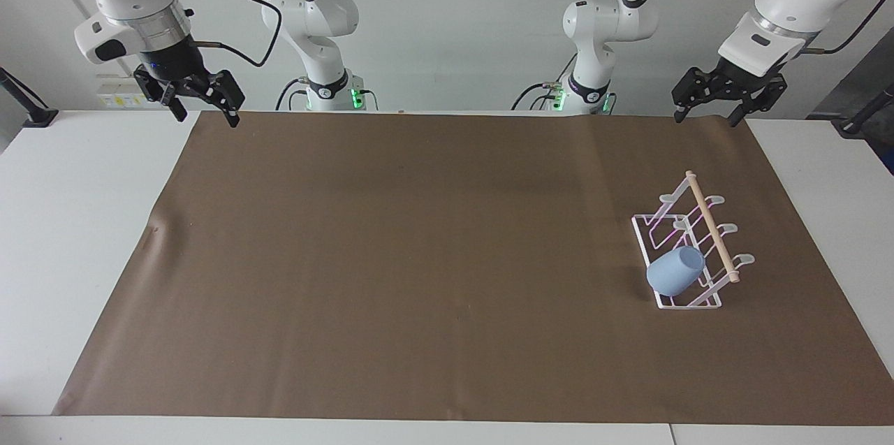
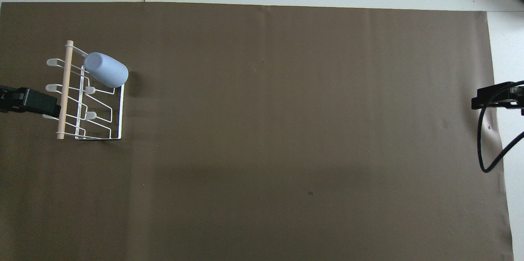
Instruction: Hang cup on cup holder
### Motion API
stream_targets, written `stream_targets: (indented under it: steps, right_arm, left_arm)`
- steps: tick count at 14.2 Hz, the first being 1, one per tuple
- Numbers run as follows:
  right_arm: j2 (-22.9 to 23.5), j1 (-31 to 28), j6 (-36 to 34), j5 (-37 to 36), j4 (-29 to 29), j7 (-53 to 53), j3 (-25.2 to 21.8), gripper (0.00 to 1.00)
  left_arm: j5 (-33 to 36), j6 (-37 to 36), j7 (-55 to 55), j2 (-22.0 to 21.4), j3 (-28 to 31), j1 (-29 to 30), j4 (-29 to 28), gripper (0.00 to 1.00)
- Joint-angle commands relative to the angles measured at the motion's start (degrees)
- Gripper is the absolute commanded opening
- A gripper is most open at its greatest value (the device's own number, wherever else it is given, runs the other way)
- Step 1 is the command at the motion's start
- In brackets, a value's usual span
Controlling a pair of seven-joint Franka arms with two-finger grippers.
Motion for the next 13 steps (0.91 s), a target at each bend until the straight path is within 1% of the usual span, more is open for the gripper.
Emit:
stream_targets:
  steps: [1, 13]
  right_arm:
    - [-0.4, -0.5, -0.6, 1.0, -0.4, -1.3, 0.4, 1.00]
    - [-0.6, -0.5, 0.1, 1.0, -0.9, -1.3, 0.4, 1.00]
  left_arm:
    - [-1.4, -2.7, 1.0, 0.8, -0.4, 0.4, 1.8, 1.00]
    - [-1.2, -1.9, 1.0, 0.6, 0.0, 0.5, 1.8, 1.00]
